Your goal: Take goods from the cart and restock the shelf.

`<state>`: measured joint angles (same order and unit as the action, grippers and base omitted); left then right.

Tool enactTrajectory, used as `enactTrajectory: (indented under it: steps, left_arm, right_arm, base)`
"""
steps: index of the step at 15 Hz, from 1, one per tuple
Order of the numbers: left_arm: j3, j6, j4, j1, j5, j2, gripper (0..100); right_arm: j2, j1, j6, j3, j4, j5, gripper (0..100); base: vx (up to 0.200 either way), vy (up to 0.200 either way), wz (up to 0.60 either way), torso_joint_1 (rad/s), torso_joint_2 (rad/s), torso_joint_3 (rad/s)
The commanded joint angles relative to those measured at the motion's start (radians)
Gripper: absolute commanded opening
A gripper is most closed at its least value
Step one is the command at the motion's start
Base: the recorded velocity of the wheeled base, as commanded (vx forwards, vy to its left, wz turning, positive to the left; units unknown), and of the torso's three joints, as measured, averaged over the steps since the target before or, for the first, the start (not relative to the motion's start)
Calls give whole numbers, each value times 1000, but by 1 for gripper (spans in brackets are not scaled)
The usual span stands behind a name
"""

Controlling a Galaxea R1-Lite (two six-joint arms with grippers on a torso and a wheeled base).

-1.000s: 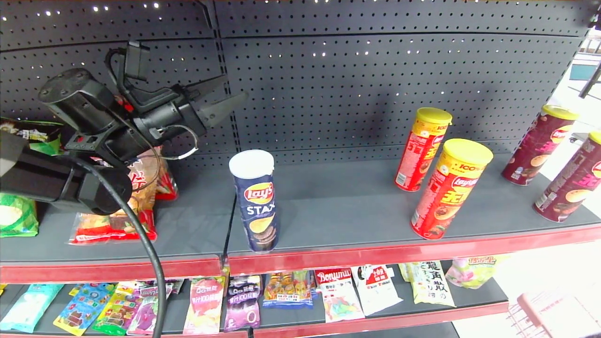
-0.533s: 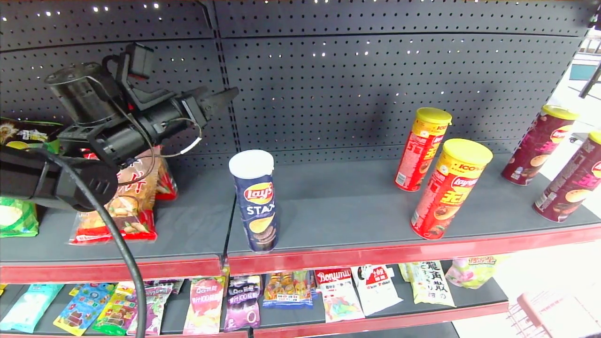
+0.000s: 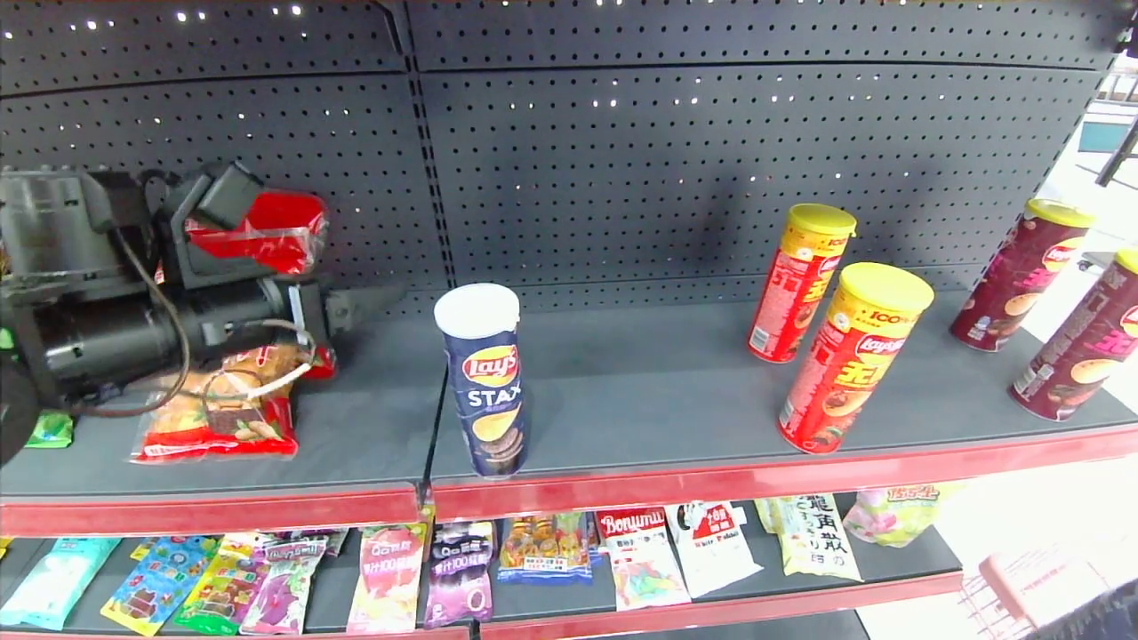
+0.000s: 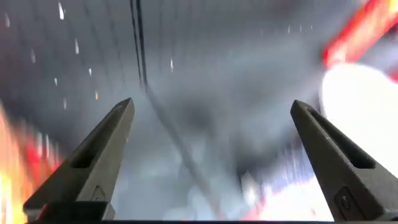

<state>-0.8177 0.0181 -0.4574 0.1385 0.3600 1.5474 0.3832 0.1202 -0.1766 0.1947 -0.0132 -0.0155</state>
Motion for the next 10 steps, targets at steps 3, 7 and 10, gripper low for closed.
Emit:
enactTrajectory:
  steps: [3, 7, 10]
  left_arm:
    - [310, -138, 60, -103, 7, -282, 100]
    - [476, -152, 122, -97, 13, -566, 100]
    - [492, -152, 361, -89, 11, -780, 100]
  right_arm:
    - [102, 21, -6, 60, -33, 5, 0]
    - [152, 21, -6, 114, -27, 8, 0]
    - [154, 22, -4, 117, -27, 31, 0]
  base:
    - [0, 0, 0, 0, 0, 0]
    - [0, 0, 0, 0, 0, 0]
    - [0, 0, 600, -2, 1, 4]
